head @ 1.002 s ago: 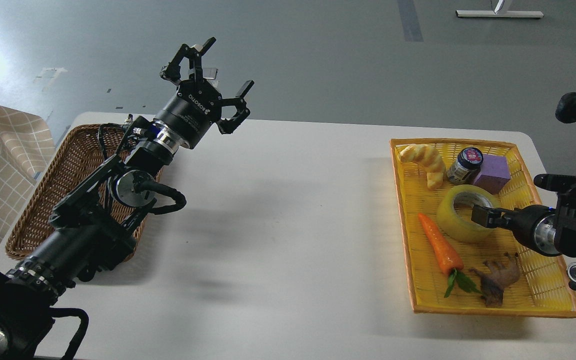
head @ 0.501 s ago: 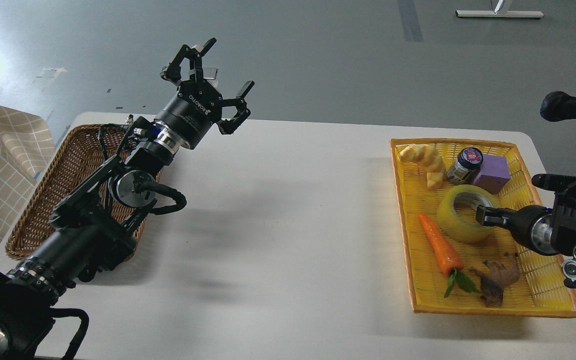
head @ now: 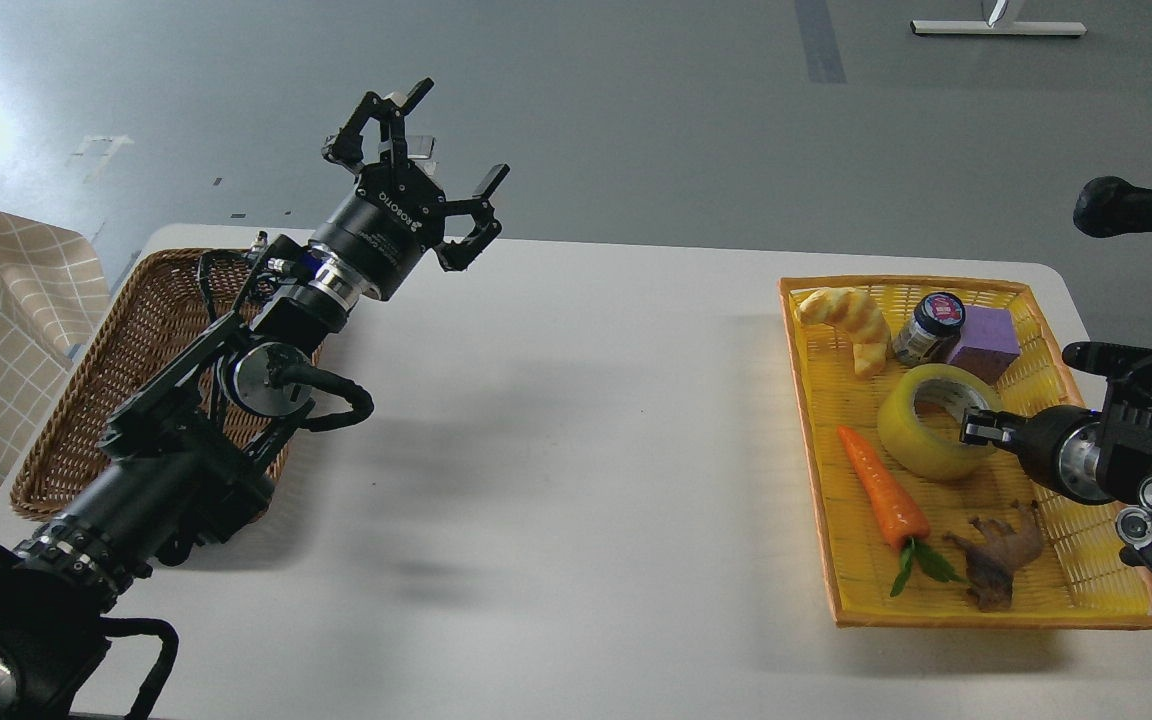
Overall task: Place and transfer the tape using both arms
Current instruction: 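Grasp the yellow tape roll through its hole with the right gripper, then lift the tape roll and carry it toward the table center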
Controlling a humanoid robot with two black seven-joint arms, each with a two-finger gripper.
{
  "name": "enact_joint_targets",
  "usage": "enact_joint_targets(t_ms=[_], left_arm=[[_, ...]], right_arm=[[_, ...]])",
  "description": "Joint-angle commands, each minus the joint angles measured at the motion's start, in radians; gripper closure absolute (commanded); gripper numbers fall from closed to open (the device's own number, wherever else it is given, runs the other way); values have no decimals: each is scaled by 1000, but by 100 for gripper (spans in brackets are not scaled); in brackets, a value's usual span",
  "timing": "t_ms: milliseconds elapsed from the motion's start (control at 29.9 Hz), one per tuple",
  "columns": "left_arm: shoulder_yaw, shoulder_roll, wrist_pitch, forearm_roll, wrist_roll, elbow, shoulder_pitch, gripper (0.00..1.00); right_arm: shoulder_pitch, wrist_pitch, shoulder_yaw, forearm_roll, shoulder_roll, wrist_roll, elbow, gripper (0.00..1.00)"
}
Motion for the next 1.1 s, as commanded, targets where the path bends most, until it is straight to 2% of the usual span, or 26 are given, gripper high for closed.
enact_joint_targets(t_ms=[0, 167, 468, 802, 1069], left_arm=[[0, 0, 0, 0, 1, 0, 0, 0], [0, 0, 0, 0, 0, 2, 2, 0], [-2, 2, 0, 0, 0, 2, 0, 0], [-2, 2, 0, 0, 0, 2, -5, 0], [-3, -1, 0, 0, 0, 3, -3, 0]], right_arm=[[37, 0, 5, 3, -10, -1, 40, 100], [48, 0, 59, 4, -67, -2, 163, 100], [49, 0, 111, 4, -99, -22, 321, 100], [144, 0, 108, 9, -67, -22, 343, 100], [221, 0, 4, 7, 39, -22, 314, 100]])
